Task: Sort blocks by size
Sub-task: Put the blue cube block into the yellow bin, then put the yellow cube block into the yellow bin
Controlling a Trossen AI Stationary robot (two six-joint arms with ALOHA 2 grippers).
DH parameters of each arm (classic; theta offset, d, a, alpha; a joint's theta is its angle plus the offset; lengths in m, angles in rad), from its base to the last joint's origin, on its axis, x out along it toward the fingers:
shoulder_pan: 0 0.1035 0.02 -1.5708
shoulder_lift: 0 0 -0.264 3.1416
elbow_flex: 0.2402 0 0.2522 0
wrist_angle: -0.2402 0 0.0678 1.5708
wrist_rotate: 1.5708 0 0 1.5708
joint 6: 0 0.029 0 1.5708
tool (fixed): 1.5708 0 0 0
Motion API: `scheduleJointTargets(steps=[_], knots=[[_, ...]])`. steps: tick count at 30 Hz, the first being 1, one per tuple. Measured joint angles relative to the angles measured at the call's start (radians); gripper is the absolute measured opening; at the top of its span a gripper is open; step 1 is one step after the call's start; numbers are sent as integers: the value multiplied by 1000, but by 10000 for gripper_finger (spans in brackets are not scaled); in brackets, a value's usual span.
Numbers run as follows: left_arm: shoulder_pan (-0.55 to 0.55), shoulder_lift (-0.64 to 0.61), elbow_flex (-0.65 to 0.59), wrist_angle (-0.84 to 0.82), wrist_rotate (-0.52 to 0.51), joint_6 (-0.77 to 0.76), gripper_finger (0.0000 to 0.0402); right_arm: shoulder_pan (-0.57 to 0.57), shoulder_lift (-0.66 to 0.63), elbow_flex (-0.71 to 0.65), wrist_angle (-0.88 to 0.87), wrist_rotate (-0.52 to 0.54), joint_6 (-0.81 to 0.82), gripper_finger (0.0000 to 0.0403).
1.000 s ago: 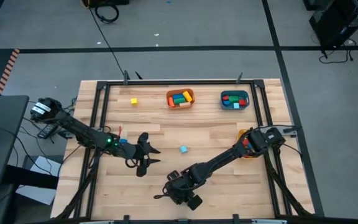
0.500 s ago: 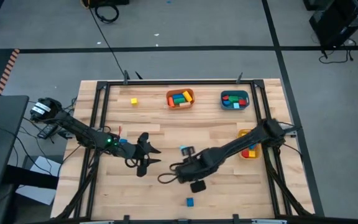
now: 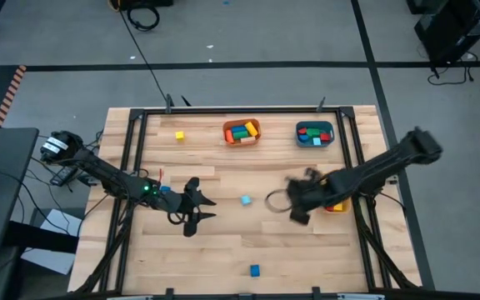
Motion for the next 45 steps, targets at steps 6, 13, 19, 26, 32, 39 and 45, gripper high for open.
scheduleJointTargets(steps=[6, 13, 19, 26, 32, 39, 45], knots=[[0, 0, 0, 0, -2, 1, 176, -96, -278, -215, -165, 20, 327, 145], [0, 0, 0, 4, -2, 1, 176, -199, -431, -388, -241, -85, 422, 145], [0, 0, 0, 8, -3, 2, 176, -227, -421, -400, -194, -118, 382, 145], [0, 0, 0, 7, -3, 2, 176, -229, -386, -400, -202, -136, 341, 205], [0, 0, 0, 8, -3, 2, 176, -228, -358, -400, -200, -141, 339, 214], [0, 0, 0, 7, -3, 2, 176, -227, -372, -349, -220, -142, 319, 193], [0, 0, 0, 8, -3, 2, 176, -225, -379, -246, -234, -122, 307, 183]])
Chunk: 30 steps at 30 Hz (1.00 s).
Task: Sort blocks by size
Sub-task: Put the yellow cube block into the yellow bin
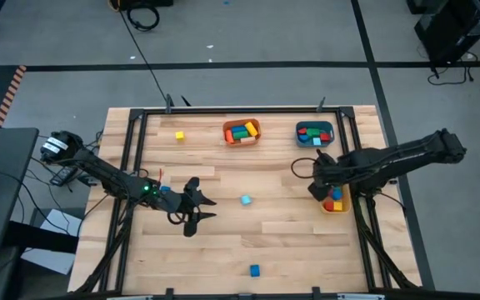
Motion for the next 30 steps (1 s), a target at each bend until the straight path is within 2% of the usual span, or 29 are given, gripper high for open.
scheduleJointTargets(steps=[7, 13, 17, 24, 30], knots=[[0, 0, 0, 8, 0, 0, 176, 69, -2, 61, 74, 155, -2, 174], [0, 0, 0, 27, 0, 0, 176, 156, 19, 57, 278, 280, 3, 175], [0, 0, 0, 38, 0, 0, 176, 217, 49, 27, 469, 393, -61, 172], [0, 0, 0, 45, 0, -29, 176, 295, 167, -27, 726, 453, -124, 171], [0, 0, 0, 35, -66, -56, 188, 323, 324, -32, 853, 475, -141, 168]])
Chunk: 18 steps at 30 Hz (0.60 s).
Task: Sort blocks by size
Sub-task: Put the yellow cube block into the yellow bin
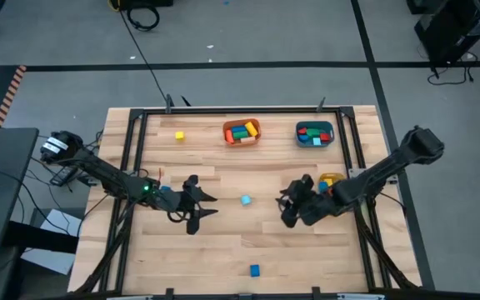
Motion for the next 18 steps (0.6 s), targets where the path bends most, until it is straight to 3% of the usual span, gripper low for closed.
scheduleJointTargets(steps=[7, 12, 15, 18], knots=[[0, 0, 0, -2, -17, -20, 242, 0, 150, 0, 100, 11, 0, 169], [0, 0, 4, -52, -17, -107, 249, -14, 212, 0, 211, 0, -48, 168], [26, -3, 56, -253, -18, -252, 243, -11, 221, 0, 243, -20, -92, 168], [61, -3, 153, -628, -15, -412, 238, -13, 220, 0, 255, -19, -97, 168]])
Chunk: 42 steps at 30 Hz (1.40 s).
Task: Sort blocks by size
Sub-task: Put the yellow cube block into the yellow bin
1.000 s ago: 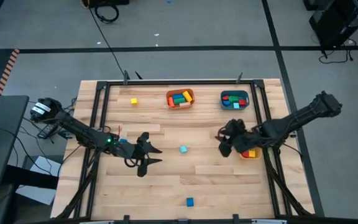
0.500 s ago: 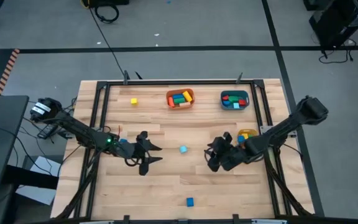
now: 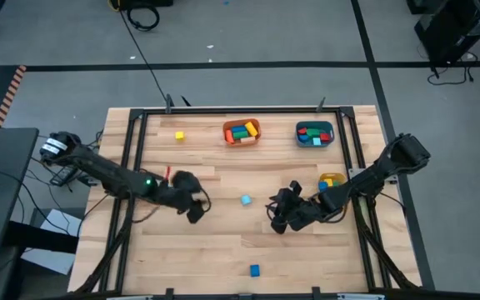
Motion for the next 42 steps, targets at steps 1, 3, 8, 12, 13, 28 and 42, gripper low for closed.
scheduleJointTargets(steps=[1, 3, 8, 12, 13, 28, 42], knots=[[11, 2, 27, -123, 0, -43, 237, 0, -3, 0, 0, 0, -2, 167], [30, 4, 66, -309, 8, -105, 234, 1, -5, 0, 4, 0, -14, 167], [79, 4, 82, -584, 163, -234, 232, 1, -5, 0, 9, -1, -24, 168], [97, 5, 41, -669, 208, -434, 231, 1, -5, 0, 9, -3, -26, 167], [99, 5, 30, -681, 209, -477, 231, 1, -5, 0, 9, -4, -26, 167], [108, 5, -93, -562, 304, -670, 231, 1, -5, 0, 14, -8, -26, 167], [107, 5, -93, -566, 381, -660, 211, 1, -5, 0, 17, -9, -26, 166]])
